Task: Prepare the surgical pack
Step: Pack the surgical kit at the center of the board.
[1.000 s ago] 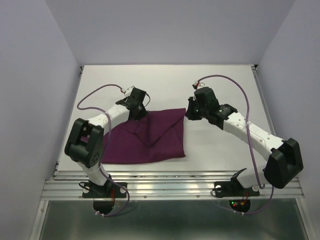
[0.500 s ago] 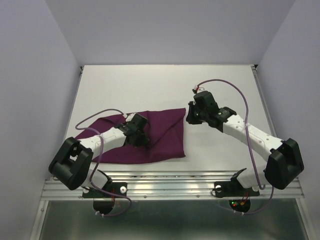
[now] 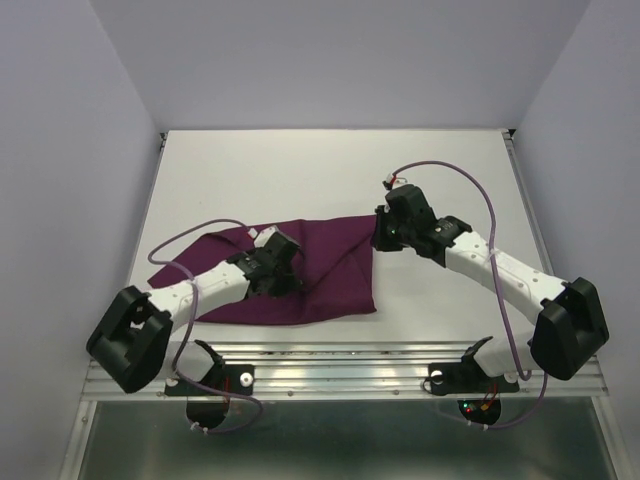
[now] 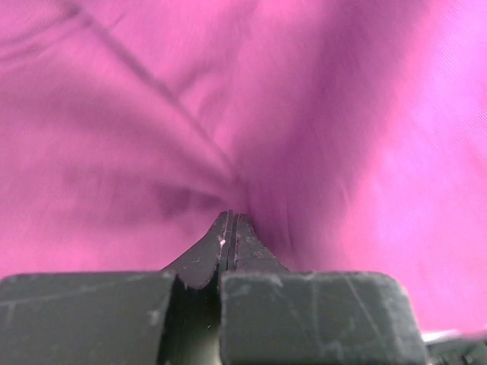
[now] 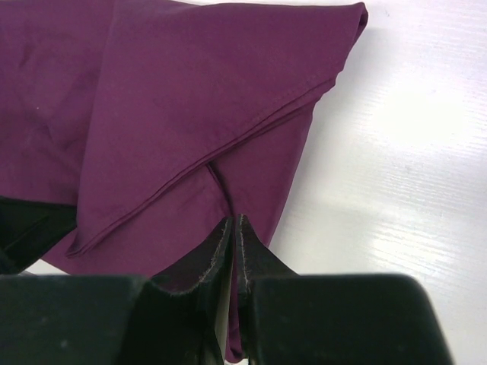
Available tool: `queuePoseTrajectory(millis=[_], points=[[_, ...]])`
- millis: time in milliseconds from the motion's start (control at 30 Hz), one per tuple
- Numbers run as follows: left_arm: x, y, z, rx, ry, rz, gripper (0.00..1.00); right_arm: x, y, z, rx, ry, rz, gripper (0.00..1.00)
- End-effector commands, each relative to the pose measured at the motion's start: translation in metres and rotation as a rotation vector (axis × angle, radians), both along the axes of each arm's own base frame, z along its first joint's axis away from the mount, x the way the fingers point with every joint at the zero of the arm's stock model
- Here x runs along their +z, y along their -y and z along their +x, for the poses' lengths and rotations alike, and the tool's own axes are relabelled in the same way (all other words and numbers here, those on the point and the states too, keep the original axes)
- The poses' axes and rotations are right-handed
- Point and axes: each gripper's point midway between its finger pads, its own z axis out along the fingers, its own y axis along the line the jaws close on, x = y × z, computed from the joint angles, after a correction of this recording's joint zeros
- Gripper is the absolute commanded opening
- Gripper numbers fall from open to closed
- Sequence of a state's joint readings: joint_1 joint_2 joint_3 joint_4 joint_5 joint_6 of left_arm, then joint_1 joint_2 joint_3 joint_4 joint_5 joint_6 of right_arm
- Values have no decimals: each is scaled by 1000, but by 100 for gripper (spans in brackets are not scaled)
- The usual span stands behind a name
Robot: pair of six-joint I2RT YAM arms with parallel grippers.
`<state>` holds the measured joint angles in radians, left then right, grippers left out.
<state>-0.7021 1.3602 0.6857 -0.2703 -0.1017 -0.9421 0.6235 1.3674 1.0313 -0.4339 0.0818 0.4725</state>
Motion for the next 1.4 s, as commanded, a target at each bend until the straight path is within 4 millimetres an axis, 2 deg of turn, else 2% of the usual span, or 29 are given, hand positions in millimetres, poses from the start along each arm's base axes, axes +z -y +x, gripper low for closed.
queuePoseTrajectory(millis=[0, 200, 333, 433, 500, 533, 667, 800, 900, 1033, 1233, 1333, 1367], points=[[14, -27, -28, 46, -17, 38, 0, 18, -5, 2, 0, 51, 43, 11], [-5, -33, -48, 37, -86, 46, 0, 12, -6, 2, 2, 42, 41, 11], [-18, -22, -49, 18, -107, 16, 0, 9, -8, -1, 7, 36, 39, 11], [-33, -22, -56, 7, -154, 75, 0, 8, -7, -1, 5, 35, 37, 11], [-32, -21, -52, 12, -155, 105, 0, 9, -7, -2, 6, 35, 40, 11], [-33, -29, -52, 23, -157, 151, 0, 8, -7, -2, 4, 34, 38, 11], [-3, -37, -28, 66, -68, 200, 0, 10, -3, -2, -4, 46, 30, 11], [14, -26, -9, 58, -20, 185, 0, 10, -2, -1, -8, 51, 23, 11], [19, -21, 0, 67, -10, 190, 0, 9, -1, 0, -16, 50, 16, 12], [27, -18, 11, 92, 18, 200, 0, -16, 13, 3, -86, 16, -58, 14], [51, -11, 38, 120, 103, 188, 0, -55, 20, -8, -113, -80, -104, 14], [45, -6, 51, 112, 112, 217, 0, -68, 18, -13, -101, -117, -108, 14], [34, -4, 52, 101, 90, 236, 0, -71, 17, -13, -96, -126, -108, 14]])
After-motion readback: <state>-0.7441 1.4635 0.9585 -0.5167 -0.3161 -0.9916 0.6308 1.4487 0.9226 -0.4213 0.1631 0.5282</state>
